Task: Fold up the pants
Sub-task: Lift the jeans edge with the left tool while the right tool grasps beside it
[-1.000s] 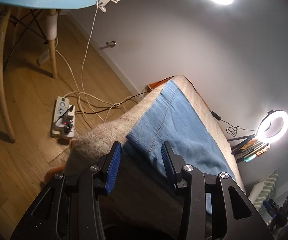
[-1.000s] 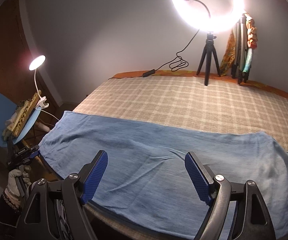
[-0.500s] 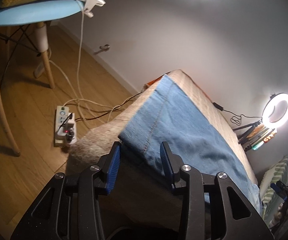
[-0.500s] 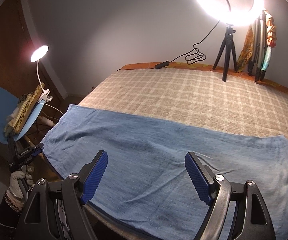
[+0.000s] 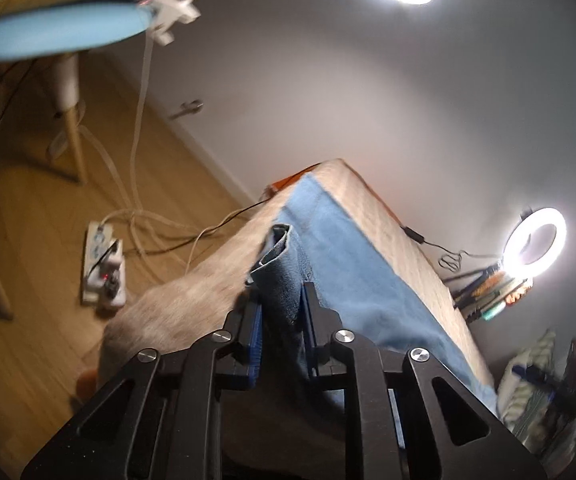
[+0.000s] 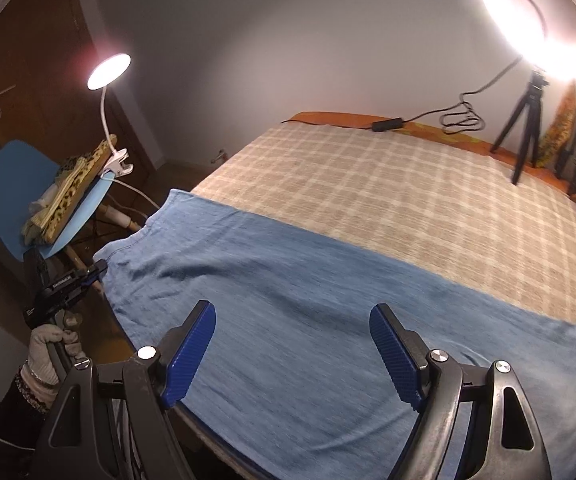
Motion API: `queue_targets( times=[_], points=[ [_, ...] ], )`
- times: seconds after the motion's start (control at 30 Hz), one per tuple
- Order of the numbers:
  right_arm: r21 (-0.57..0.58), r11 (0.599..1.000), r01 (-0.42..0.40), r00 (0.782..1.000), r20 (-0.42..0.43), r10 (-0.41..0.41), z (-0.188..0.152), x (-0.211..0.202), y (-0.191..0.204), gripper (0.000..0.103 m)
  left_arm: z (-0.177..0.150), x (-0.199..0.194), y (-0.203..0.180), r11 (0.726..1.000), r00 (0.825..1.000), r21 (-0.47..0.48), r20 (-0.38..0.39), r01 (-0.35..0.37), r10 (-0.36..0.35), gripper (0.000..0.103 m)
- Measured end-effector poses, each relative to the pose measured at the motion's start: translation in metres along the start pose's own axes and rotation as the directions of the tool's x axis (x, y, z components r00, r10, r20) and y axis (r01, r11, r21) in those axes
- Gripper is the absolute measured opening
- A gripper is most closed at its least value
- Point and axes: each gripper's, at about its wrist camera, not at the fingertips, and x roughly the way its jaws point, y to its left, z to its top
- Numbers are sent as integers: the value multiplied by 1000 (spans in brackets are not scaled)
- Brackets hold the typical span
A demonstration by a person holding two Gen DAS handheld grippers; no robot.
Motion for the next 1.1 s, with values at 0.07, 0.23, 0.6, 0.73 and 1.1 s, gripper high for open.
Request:
queue_targets(
  times=[0.07,0.23,0.6,0.73,1.1],
  points=[
    [-22,999,-29,999,-19,28,10,11,11,82,2,0,-11,999,1000,43,5,27,-28,13],
    [-77,986,-149,984,-107,140,47,55,50,82,-1,6,-42,979,999,200,-14,34,-32,12],
    [-36,913,-405,864,-343,369,119,185,152,82,-24,23,-81,915,994,397,-99,73,-36,11],
    [-71,913,-402,824,-463,327,126,234,194,81,-31,18,-86,901,996,430,-85,63,-29,10],
    [-109,932,-347,799,-555,233,117,298,239,79,-34,6,-49,961,999,274,-11,-36,40,30]
  ],
)
